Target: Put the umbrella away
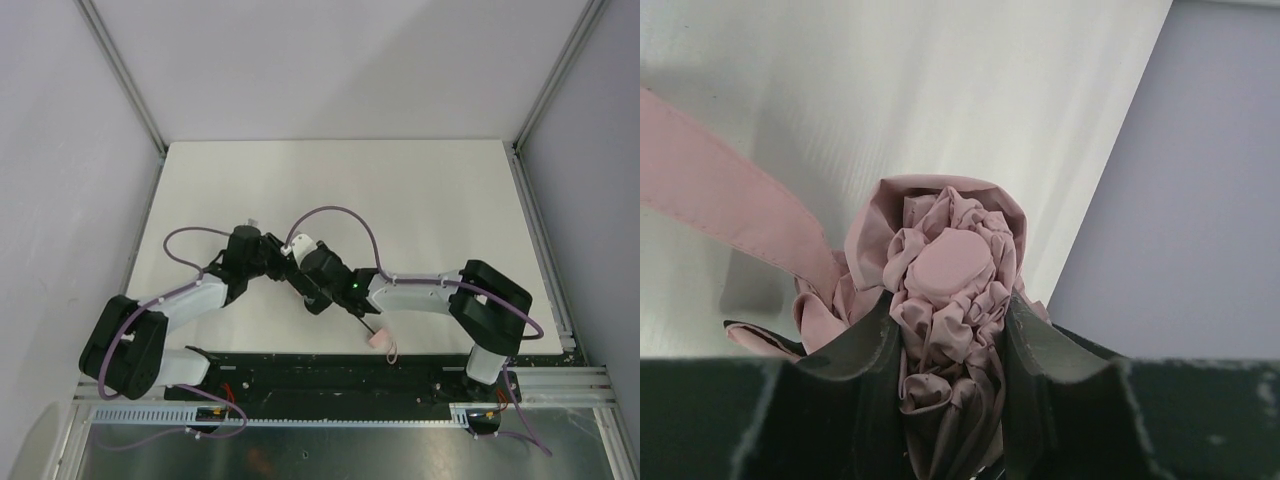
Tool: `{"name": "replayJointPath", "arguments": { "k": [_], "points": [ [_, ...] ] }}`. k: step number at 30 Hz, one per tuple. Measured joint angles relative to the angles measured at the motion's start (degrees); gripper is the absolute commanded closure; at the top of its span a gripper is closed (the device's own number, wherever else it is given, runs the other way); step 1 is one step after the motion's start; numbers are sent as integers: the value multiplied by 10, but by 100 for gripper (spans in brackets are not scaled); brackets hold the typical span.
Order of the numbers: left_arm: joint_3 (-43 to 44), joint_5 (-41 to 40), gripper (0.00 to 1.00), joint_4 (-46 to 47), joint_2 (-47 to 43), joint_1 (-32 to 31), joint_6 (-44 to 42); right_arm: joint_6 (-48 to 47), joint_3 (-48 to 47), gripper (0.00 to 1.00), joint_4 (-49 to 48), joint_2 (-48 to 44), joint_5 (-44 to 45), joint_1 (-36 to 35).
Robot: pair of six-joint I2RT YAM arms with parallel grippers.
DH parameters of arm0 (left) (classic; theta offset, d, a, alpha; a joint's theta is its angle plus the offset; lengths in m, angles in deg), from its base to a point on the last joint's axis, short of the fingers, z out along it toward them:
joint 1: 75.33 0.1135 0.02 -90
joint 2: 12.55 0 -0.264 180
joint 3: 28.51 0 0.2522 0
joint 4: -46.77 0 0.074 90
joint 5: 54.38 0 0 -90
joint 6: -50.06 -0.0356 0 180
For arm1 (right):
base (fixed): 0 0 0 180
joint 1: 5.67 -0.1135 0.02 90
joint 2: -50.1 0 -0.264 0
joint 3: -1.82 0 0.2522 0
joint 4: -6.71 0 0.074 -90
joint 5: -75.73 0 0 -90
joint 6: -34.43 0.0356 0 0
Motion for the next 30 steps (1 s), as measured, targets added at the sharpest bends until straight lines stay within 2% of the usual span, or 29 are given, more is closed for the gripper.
{"name": "replayJointPath", "arguments": {
  "k": [7, 19, 21, 25, 28, 30],
  "points": [
    [-15, 2, 100, -8, -26, 19, 23, -53, 19, 20, -61, 4, 23, -10],
    [-17, 14, 100, -35, -50, 26, 32, -81, 66, 16, -123, -12, -33, 11],
    [-17, 14, 100, -35, -55, 28, 33, -81, 67, 24, -129, -12, -46, 21],
    [-17, 7, 100, -30, -57, 27, 33, -83, 67, 63, -136, -12, -78, 33],
    [-18, -3, 100, -33, -56, 24, 31, -85, 66, 87, -139, -9, -98, 38],
    [-18, -13, 100, -37, -55, 21, 31, -86, 66, 97, -144, -4, -110, 43]
  ]
}}
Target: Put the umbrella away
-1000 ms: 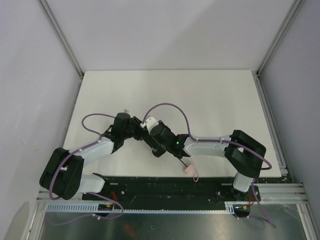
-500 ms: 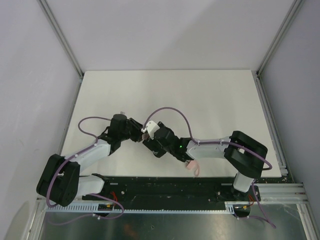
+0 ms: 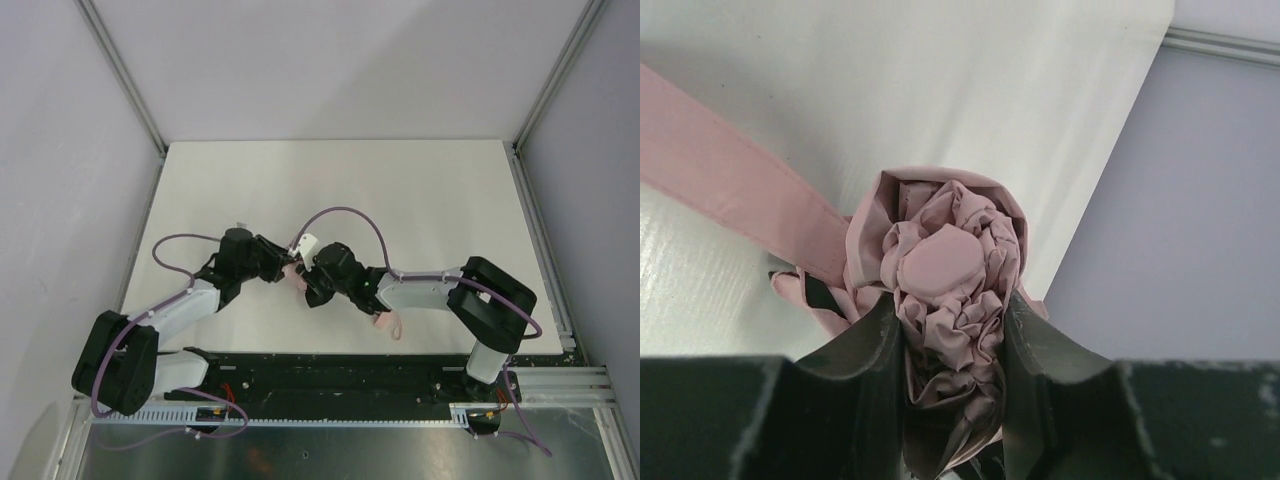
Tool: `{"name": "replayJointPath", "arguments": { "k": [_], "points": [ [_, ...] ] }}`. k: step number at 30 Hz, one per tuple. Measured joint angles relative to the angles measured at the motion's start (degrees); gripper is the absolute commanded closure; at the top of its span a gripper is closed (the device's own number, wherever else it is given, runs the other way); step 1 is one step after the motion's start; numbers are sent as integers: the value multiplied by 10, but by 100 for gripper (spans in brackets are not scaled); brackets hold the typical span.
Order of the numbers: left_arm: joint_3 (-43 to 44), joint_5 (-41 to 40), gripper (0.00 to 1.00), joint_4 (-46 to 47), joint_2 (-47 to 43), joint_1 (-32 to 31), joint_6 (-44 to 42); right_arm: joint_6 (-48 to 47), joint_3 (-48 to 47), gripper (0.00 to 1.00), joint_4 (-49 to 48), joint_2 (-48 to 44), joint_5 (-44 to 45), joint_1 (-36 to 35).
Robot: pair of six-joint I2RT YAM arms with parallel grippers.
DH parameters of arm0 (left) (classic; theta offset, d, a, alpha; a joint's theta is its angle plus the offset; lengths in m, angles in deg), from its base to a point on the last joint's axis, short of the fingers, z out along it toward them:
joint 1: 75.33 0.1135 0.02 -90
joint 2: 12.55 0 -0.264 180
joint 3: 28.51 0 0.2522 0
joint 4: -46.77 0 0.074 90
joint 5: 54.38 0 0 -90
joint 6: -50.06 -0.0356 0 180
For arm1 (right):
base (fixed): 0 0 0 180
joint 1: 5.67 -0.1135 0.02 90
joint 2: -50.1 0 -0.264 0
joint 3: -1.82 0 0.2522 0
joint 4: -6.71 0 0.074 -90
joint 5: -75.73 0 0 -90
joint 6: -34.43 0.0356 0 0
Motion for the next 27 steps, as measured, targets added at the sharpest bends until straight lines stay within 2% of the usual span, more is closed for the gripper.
{"name": "replayJointPath", "arguments": {
  "k": [7, 8, 13, 15, 18, 27],
  "points": [
    [0, -19, 100, 0, 7, -6, 4, 6, 0, 100, -6, 6, -43, 16],
    [0, -21, 94, 0, 7, -6, 2, 7, 0, 100, -6, 6, -53, 20],
    [2, -26, 22, 9, 6, -12, -24, 42, 0, 100, -1, -4, -174, 69],
    [3, -22, 7, 16, -2, -17, -51, 65, 0, 100, 5, -9, -224, 94],
    [3, -17, 1, 27, -23, -26, -83, 103, 0, 100, 7, -11, -293, 131],
    [7, -2, 1, 43, -34, -45, -151, 222, 0, 100, -16, -11, -445, 178]
  ]
}}
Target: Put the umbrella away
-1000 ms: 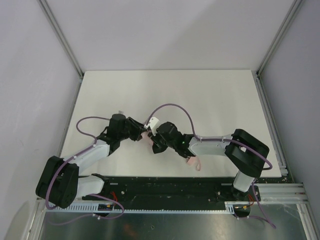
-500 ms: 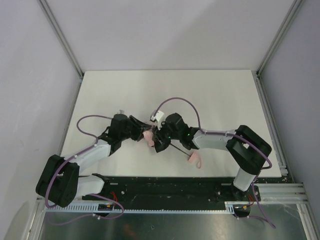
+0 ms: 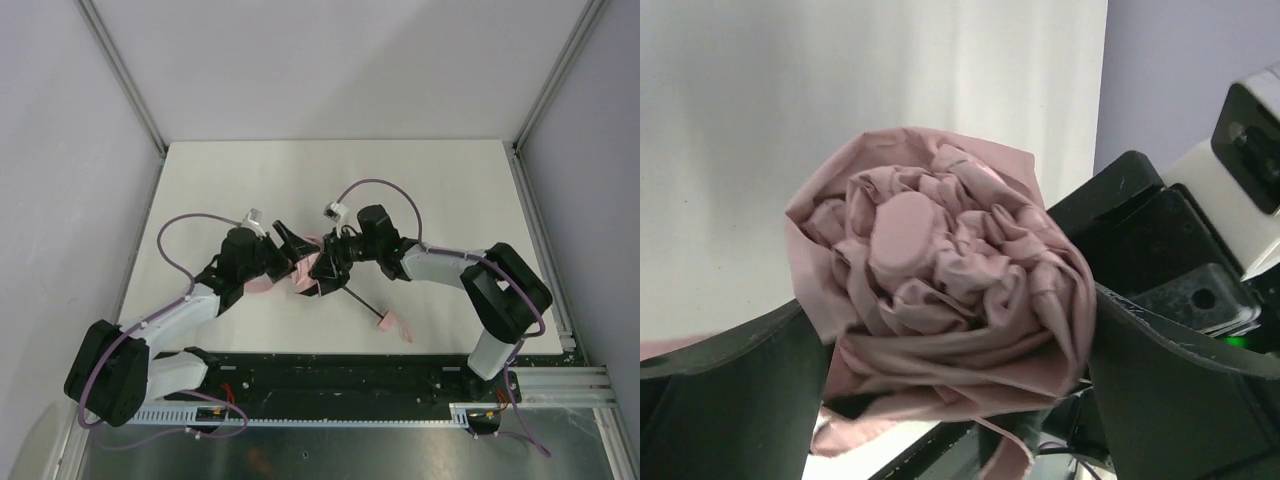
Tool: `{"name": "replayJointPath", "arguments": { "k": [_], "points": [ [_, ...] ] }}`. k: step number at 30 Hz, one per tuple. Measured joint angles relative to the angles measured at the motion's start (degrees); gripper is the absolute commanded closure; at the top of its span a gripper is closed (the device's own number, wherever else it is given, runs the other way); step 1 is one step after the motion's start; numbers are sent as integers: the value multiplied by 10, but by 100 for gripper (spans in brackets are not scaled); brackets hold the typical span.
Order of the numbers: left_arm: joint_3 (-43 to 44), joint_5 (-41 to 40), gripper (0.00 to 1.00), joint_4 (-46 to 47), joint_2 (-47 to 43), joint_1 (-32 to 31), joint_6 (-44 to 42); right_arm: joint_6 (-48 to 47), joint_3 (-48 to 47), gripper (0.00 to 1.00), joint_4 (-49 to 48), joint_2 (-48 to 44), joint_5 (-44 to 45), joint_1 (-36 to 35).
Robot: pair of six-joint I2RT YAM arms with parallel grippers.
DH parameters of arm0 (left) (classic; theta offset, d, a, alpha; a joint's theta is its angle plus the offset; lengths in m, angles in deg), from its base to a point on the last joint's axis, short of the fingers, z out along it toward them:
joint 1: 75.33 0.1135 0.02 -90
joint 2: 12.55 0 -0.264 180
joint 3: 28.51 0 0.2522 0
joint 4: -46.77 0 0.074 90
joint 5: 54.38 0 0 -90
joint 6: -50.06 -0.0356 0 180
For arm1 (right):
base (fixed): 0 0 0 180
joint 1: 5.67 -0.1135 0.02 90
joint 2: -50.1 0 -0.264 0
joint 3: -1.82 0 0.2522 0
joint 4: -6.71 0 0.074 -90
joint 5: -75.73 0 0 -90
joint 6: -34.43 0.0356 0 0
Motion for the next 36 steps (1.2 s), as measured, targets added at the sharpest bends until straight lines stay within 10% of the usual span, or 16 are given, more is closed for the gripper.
{"name": "replayJointPath", "arguments": {
  "k": [11, 19, 22, 27, 36],
  "points": [
    [25, 5, 9, 19, 12, -14, -17, 113, 0, 100, -60, -10, -111, 18],
    [41, 4, 72, 45, 12, -25, -20, 183, 0, 100, -111, -10, -156, 20],
    [40, 4, 96, 53, -1, -27, -15, 188, 0, 77, -124, -10, -167, 21],
    [31, -9, 100, 58, -18, -31, -12, 142, -9, 23, -61, -40, -133, 10],
    [22, -26, 100, 27, -22, -31, 47, -40, -34, 9, 134, -116, 166, -109]
  ]
}}
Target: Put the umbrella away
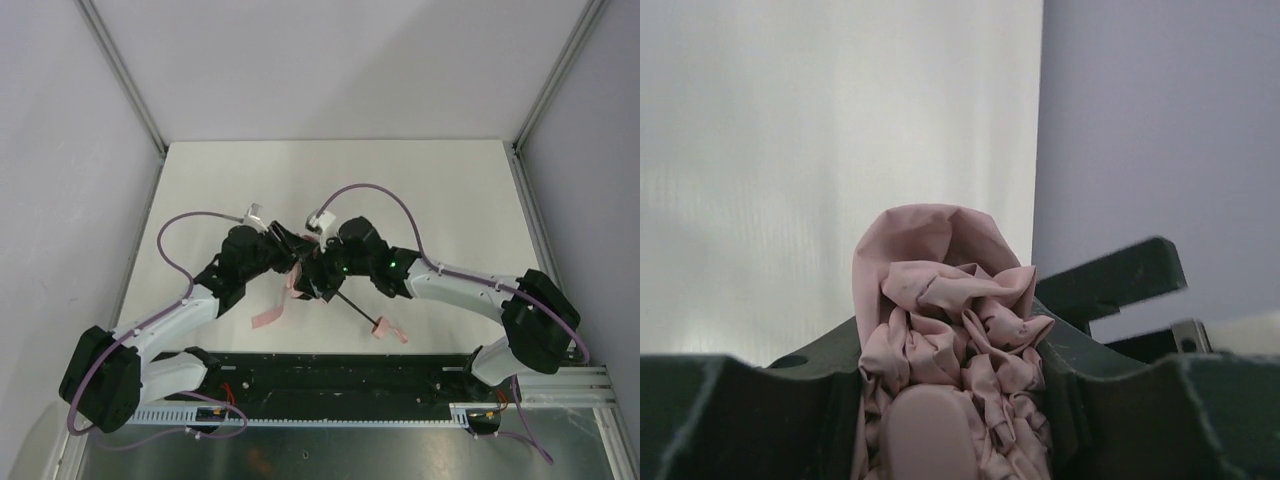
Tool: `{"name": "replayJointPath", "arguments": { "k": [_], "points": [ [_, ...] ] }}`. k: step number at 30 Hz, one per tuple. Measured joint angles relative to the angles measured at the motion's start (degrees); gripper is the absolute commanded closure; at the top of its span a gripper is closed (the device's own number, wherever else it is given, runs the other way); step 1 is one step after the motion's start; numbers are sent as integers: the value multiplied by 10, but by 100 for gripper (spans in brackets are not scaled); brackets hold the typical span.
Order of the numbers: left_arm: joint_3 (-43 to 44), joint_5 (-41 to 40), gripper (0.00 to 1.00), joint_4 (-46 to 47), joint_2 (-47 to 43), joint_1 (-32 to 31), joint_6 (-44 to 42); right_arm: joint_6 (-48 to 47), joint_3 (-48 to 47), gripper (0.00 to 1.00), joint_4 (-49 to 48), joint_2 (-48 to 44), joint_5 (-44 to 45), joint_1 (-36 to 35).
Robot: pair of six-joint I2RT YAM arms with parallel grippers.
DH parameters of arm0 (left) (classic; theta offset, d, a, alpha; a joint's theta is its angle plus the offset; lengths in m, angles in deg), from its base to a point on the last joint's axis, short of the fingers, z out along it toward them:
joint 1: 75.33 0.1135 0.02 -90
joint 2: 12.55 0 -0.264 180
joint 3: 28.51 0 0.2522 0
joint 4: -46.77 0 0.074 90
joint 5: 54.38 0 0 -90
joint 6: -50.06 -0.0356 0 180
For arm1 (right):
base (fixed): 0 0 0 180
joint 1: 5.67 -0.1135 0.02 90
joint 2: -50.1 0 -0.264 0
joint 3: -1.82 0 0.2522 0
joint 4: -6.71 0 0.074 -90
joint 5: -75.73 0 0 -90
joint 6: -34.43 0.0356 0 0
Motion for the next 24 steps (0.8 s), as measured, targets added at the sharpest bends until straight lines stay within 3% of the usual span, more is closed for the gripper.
{"name": "replayJointPath", "arguments": {
  "k": [4, 6, 10, 14, 15, 22, 24],
  "points": [
    [5, 0, 100, -48, 3, 0, 26, -56, -3, 12, 43, 1, 119, -49],
    [7, 0, 100, -64, 7, 0, 37, -73, -7, 18, 56, 6, 167, -66],
    [8, 0, 100, -81, 16, 0, 60, -92, -18, 50, 67, 24, 210, -78],
    [8, -12, 100, -94, 16, 1, 71, -100, -27, 89, 69, 39, 195, -77],
    [8, -15, 100, -98, 16, 2, 73, -100, -29, 95, 70, 41, 185, -74],
    [8, -26, 98, -107, 16, 3, 84, -89, -34, 100, 70, 49, 93, -42],
    [10, -26, 78, -108, 15, 2, 78, -81, -34, 100, 70, 50, 64, -29]
  ]
}}
